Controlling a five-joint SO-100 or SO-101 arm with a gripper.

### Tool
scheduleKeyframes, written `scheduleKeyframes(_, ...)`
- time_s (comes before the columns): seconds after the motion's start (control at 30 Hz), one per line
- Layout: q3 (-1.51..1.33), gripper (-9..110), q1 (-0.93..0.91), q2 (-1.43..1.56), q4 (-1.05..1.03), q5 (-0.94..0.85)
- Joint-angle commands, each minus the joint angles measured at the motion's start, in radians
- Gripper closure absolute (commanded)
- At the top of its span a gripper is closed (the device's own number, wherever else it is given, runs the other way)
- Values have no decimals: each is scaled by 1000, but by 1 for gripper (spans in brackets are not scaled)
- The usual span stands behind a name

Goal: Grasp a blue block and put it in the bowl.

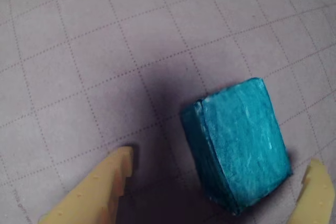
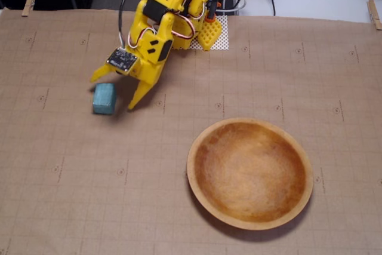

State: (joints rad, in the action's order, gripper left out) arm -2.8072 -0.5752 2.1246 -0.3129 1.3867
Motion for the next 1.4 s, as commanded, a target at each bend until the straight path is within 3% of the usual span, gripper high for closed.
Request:
scheduleKeyframes(0.0, 110, 60, 2, -44, 20, 6)
scheduleKeyframes(0.4, 190, 60, 18, -207, 20, -46)
scheduleKeyframes(1.23, 166, 61, -32, -173, -81, -49)
scheduleKeyframes(1.37, 167, 65, -37, -172, -83, -51)
